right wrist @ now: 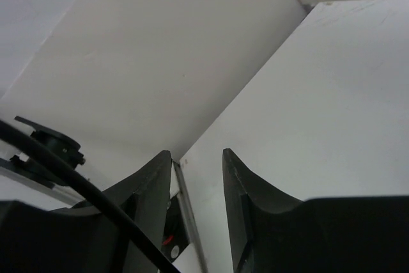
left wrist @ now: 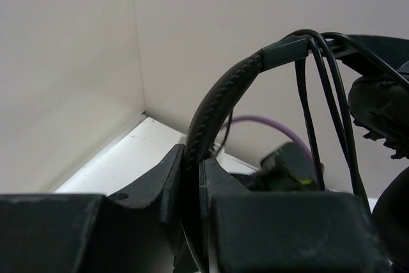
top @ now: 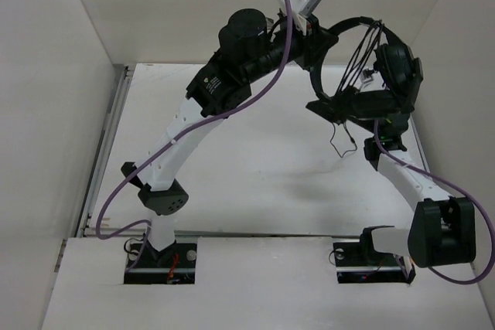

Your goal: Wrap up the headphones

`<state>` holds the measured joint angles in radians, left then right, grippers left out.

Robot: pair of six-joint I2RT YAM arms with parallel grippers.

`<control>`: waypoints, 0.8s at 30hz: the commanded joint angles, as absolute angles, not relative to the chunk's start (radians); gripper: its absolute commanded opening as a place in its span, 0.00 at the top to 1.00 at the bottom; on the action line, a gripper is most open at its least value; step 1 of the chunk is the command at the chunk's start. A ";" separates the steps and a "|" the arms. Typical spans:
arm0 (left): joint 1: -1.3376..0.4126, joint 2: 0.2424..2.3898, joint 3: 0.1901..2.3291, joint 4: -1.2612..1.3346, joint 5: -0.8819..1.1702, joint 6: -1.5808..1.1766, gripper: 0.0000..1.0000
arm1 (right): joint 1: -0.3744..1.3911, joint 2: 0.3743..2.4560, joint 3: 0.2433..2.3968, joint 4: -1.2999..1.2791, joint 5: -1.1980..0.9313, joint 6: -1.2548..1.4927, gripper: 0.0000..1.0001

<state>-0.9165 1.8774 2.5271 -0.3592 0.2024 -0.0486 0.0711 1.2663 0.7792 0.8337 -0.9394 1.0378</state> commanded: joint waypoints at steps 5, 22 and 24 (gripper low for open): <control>-0.866 1.888 2.615 -0.175 -0.006 -0.054 0.99 | 0.149 1.167 0.701 0.881 -0.940 1.060 0.56; -0.800 1.928 2.566 -0.006 -0.432 0.167 0.99 | 0.272 1.123 0.715 0.732 -1.089 0.884 0.76; -0.786 1.936 2.562 0.011 -0.455 0.178 0.99 | 0.286 1.121 0.730 0.709 -1.114 0.868 0.81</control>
<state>-0.7994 1.9495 2.5530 -0.1375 -0.3840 0.1608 0.2653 1.1458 0.6857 0.7277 -1.0538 0.9268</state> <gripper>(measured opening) 0.087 0.212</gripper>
